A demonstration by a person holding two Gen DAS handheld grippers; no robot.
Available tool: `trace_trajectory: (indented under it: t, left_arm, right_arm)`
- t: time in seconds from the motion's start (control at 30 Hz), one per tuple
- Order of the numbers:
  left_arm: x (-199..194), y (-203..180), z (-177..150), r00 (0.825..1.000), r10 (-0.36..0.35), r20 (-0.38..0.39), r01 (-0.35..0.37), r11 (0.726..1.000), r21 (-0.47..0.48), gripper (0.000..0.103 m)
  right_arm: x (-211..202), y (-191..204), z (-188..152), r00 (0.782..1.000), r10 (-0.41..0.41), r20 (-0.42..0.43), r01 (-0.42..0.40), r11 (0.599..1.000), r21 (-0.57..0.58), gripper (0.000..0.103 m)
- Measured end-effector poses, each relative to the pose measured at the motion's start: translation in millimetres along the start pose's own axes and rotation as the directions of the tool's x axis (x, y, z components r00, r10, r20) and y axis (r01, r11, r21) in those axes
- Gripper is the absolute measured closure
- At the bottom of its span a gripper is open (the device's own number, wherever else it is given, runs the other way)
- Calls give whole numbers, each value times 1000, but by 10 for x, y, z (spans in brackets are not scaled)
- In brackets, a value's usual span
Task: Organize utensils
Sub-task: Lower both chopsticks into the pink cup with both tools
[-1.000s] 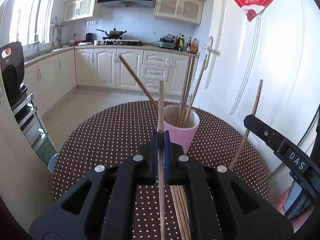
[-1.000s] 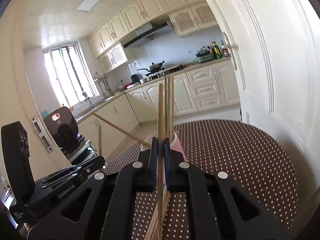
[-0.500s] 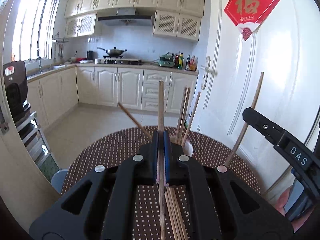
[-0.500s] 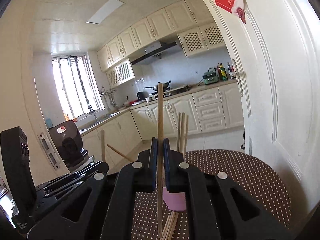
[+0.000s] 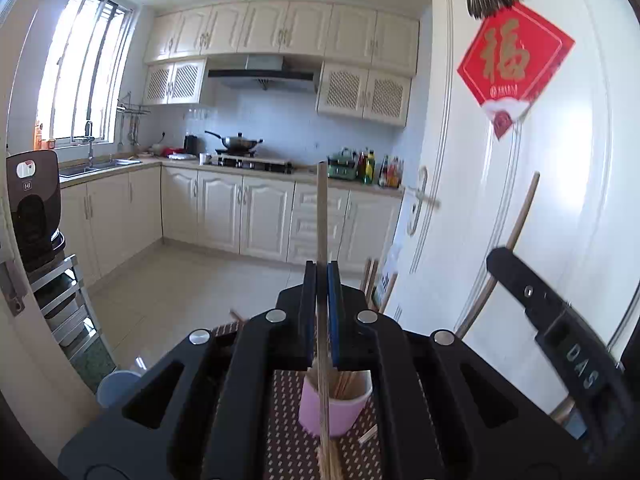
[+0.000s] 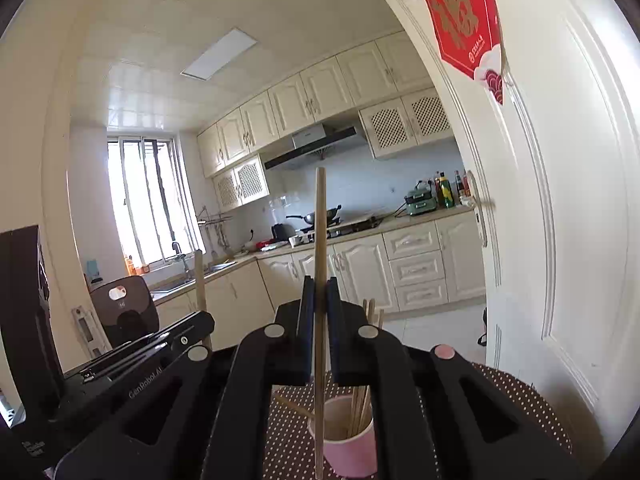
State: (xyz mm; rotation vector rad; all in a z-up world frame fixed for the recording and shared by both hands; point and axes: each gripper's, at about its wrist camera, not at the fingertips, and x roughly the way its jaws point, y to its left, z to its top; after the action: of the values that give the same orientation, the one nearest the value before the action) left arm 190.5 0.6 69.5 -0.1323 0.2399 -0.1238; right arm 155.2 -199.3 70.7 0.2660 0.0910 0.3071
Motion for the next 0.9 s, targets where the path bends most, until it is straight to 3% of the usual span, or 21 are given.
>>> trace_trajectory:
  t: [0.13,0.5,0.9]
  left_arm:
    - [71,-44,102,998,41,51,-40,999,-26,97]
    - [498,-15,186,993,88,75,-80,991,-107,97]
    - [997,-61,54,989,130,76,-122,987,-101,97]
  right_arm:
    - [69,-15,39,999,-20,28,21,1000,-21,98]
    - [347,-173,64,998,-33,48,33,999,-8,98]
    - [793,-407,-223,998,-44,-49,45,998,35,98]
